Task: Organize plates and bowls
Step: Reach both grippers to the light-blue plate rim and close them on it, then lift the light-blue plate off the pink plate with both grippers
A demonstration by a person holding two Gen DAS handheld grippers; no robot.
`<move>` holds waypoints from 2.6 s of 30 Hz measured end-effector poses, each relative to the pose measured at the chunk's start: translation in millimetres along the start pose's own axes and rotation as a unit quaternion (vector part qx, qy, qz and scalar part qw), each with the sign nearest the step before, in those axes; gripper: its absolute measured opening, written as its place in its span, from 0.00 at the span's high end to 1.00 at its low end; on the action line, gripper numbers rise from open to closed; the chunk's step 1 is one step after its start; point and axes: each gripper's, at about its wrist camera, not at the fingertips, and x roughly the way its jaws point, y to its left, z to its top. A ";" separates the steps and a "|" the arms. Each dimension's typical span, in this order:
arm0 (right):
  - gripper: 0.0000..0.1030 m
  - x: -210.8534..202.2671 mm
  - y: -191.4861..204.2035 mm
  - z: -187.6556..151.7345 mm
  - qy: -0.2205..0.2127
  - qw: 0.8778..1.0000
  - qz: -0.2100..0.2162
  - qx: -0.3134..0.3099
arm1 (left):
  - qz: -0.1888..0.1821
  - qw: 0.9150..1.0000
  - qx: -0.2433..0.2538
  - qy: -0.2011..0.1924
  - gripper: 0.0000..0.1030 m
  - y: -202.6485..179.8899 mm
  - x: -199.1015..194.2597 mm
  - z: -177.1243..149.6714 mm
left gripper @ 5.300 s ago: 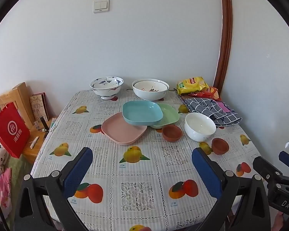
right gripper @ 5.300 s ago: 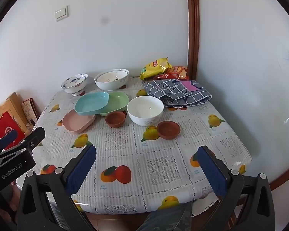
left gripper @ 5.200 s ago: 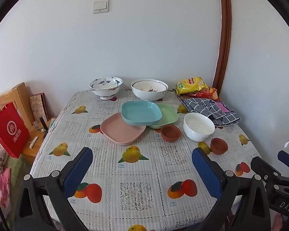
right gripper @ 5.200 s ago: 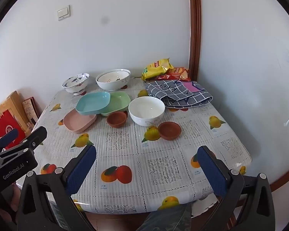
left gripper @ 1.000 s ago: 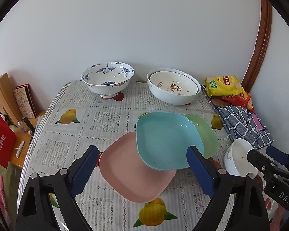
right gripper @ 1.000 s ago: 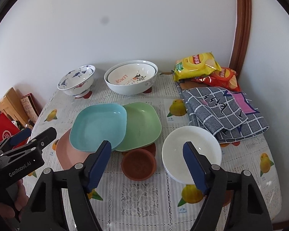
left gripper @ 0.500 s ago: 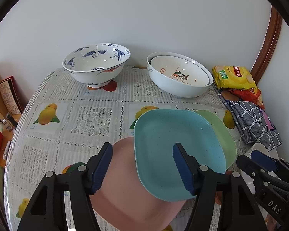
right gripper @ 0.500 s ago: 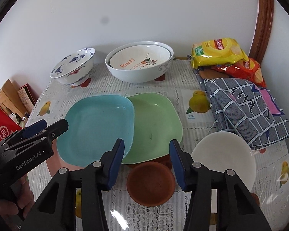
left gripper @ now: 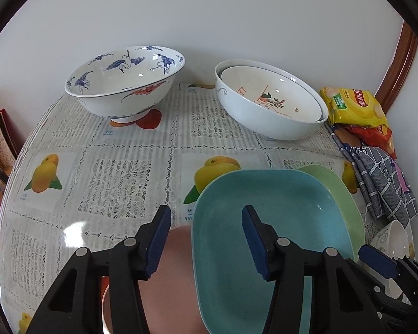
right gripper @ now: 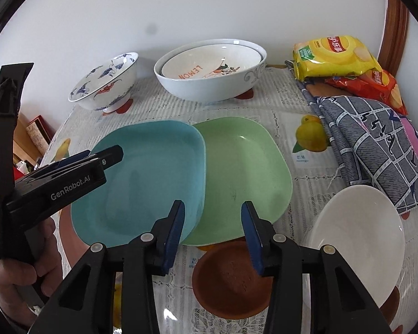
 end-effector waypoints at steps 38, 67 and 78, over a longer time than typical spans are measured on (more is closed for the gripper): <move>0.93 -86.7 1.1 -16.4 -0.073 0.997 -0.003 0.008 | -0.053 0.997 -0.012 -0.049 0.88 -16.7 -98.1 -27.8; 0.93 -143.6 10.2 -64.8 -0.101 0.995 -0.016 0.014 | -0.070 0.996 -0.009 -0.062 0.88 -13.9 -148.2 -72.2; 0.93 -135.1 19.4 -64.1 -0.094 0.996 -0.010 0.005 | -0.058 0.996 -0.022 -0.060 0.88 -2.5 -146.9 -75.4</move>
